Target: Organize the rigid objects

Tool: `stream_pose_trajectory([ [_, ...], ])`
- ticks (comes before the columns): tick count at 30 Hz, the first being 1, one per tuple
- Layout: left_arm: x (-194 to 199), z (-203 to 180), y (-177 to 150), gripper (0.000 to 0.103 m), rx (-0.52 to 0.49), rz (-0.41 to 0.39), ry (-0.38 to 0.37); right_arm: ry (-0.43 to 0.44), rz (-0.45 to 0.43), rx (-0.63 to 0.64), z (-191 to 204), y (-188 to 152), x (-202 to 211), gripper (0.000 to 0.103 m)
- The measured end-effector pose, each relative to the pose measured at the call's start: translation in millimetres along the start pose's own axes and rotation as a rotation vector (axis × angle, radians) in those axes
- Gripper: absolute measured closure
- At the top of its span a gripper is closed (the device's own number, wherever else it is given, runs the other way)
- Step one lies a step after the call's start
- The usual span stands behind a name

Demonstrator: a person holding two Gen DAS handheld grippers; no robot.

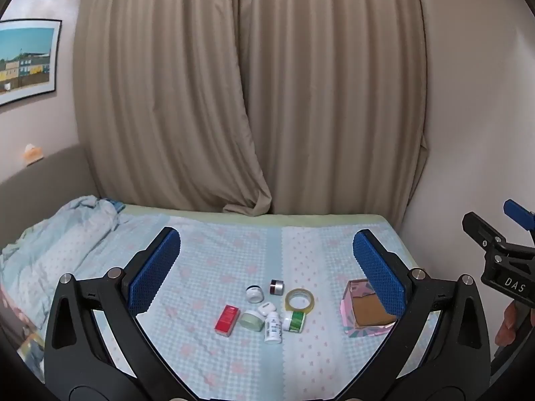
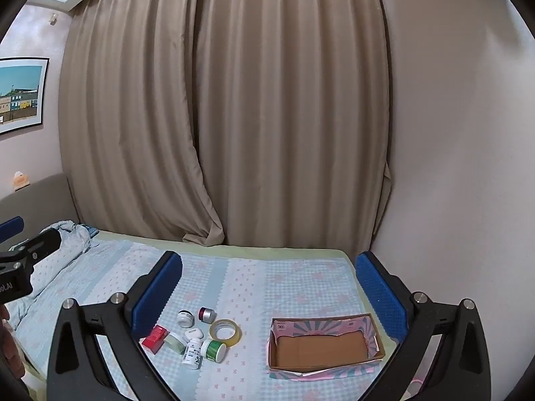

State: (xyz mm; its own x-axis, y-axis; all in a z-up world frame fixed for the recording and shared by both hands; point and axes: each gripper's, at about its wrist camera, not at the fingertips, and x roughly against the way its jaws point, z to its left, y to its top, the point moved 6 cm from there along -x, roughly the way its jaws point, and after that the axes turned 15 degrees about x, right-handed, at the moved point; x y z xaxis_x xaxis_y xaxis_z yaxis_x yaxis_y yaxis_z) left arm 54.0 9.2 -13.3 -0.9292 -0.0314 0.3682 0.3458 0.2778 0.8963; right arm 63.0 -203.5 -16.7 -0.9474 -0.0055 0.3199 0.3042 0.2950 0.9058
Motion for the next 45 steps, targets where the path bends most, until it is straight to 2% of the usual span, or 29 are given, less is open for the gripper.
stream_pose_trajectory([
  [12, 2.8, 8.0, 6.8, 0.000, 0.016, -0.008, 0.002, 0.010, -0.013, 0.006, 3.3, -5.4, -4.3, 0.000],
  [25, 1.6, 8.8, -1.4, 0.000, 0.019, -0.009, -0.002, 0.025, -0.029, 0.011, 6.1, -12.8, -12.0, 0.000],
  [45, 0.8, 11.1, -0.3, 0.001, 0.021, 0.002, -0.022, -0.011, -0.032, -0.001, -0.1, -15.3, -4.9, 0.000],
])
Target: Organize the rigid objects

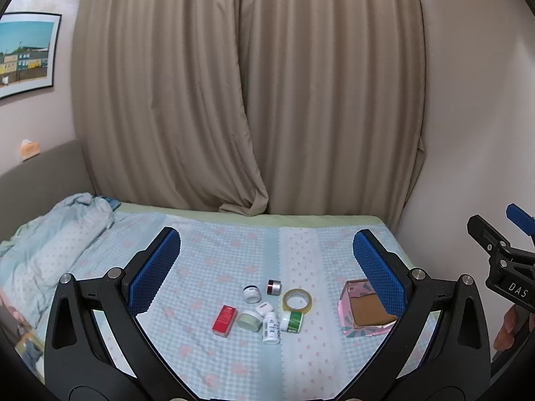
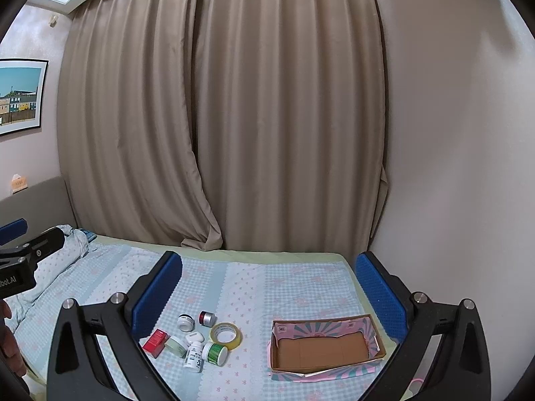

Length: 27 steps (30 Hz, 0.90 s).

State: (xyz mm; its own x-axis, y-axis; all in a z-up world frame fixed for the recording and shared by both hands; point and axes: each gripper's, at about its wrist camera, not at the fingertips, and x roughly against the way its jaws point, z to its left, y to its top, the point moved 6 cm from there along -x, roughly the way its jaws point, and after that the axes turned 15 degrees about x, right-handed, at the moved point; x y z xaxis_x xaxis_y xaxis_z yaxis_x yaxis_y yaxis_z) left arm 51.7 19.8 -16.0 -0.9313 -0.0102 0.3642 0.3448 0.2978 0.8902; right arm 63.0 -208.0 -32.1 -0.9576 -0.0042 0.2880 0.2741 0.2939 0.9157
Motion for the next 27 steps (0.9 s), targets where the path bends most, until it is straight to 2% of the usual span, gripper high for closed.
stream_pose_trajectory([
  [27, 0.7, 1.3, -1.1, 0.000, 0.004, 0.009, -0.002, 0.009, 0.003, -0.010, -0.2, 2.8, -3.3, 0.000],
])
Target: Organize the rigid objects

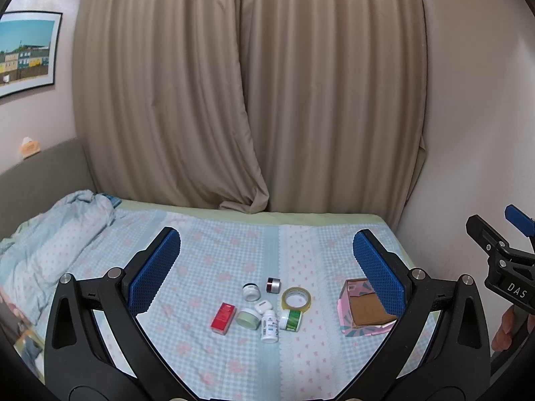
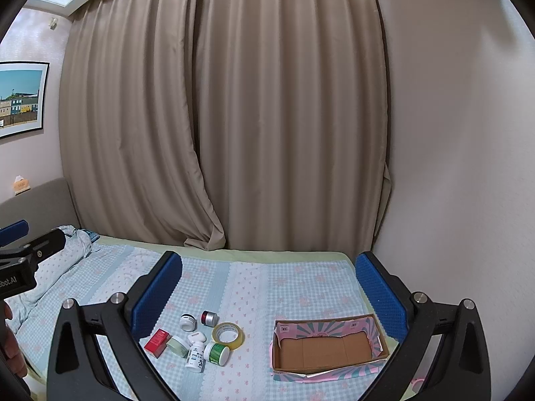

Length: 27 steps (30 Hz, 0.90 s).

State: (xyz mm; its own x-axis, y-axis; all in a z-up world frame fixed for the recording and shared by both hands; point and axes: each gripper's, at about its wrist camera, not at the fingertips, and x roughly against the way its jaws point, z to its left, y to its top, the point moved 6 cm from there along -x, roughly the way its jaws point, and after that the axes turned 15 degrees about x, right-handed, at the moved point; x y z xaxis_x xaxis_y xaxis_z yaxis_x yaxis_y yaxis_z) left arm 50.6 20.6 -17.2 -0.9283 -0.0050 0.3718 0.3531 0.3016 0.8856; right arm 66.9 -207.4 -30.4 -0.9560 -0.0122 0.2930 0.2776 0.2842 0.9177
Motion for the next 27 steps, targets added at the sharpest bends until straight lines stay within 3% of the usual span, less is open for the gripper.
stream_pose_trajectory([
  [8, -1.9, 10.7, -3.0, 0.000, 0.030, 0.003, 0.027, -0.011, -0.014, 0.018, 0.0, 1.7, -5.8, 0.000],
  [12, -3.3, 25.1, -1.8, 0.000, 0.053, 0.006, 0.082, 0.023, -0.035, 0.022, 1.8, -1.1, -10.2, 0.000],
  [15, -6.7, 42.1, -6.2, 0.000, 0.009, 0.020, 0.146, 0.054, -0.025, 0.028, 6.8, -8.6, -17.3, 0.000],
  [21, -38.6, 93.7, -26.3, 0.000, 0.009, 0.172, 0.136, 0.094, 0.099, -0.011, 28.8, -37.8, -47.8, 0.000],
  [27, -87.0, 147.1, -41.4, 0.000, -0.042, 0.317, 0.088, 0.058, 0.260, -0.107, 60.9, -63.7, -76.5, 0.000],
])
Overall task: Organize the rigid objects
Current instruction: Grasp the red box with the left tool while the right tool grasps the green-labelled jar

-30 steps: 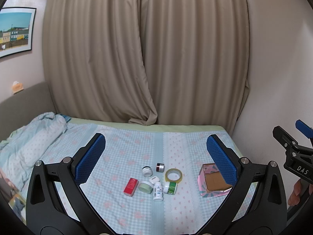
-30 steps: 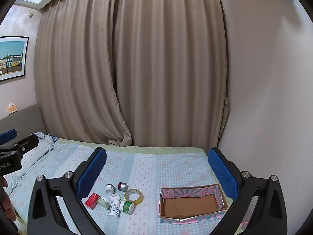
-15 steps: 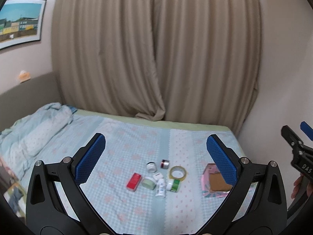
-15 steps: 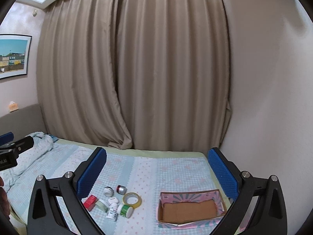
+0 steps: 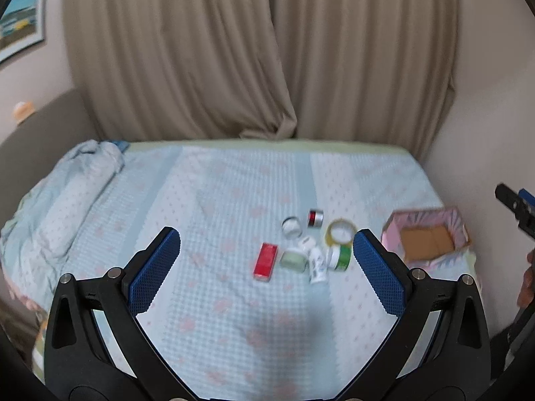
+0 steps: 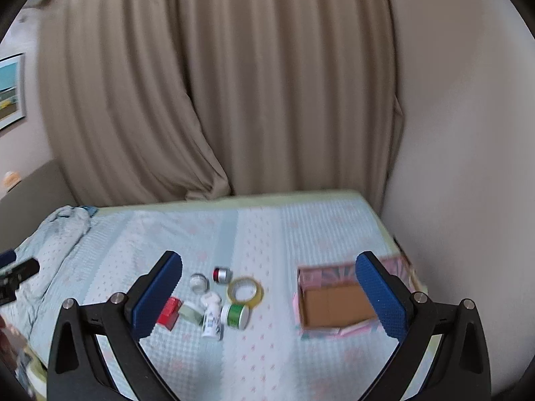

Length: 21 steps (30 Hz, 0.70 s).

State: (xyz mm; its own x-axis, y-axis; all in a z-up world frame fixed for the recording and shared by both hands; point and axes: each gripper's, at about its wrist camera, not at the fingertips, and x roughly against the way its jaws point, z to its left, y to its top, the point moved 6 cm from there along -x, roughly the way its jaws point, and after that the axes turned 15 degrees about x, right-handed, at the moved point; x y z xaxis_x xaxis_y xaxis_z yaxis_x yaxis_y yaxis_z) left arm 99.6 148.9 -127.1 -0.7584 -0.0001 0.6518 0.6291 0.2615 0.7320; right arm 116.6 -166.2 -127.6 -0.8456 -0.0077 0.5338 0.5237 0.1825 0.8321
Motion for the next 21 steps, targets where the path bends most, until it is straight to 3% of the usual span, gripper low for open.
stream_pose_trajectory([
  [12, -157.0, 52.5, -4.0, 0.001, -0.159, 0.288, -0.075, -0.047, 0.236, -0.160, 63.6, -35.7, -108.3, 0.000],
  [21, -283.6, 54.9, -68.2, 0.001, -0.190, 0.514, -0.073, -0.025, 0.456, -0.170, 101.5, -83.4, -215.2, 0.000],
])
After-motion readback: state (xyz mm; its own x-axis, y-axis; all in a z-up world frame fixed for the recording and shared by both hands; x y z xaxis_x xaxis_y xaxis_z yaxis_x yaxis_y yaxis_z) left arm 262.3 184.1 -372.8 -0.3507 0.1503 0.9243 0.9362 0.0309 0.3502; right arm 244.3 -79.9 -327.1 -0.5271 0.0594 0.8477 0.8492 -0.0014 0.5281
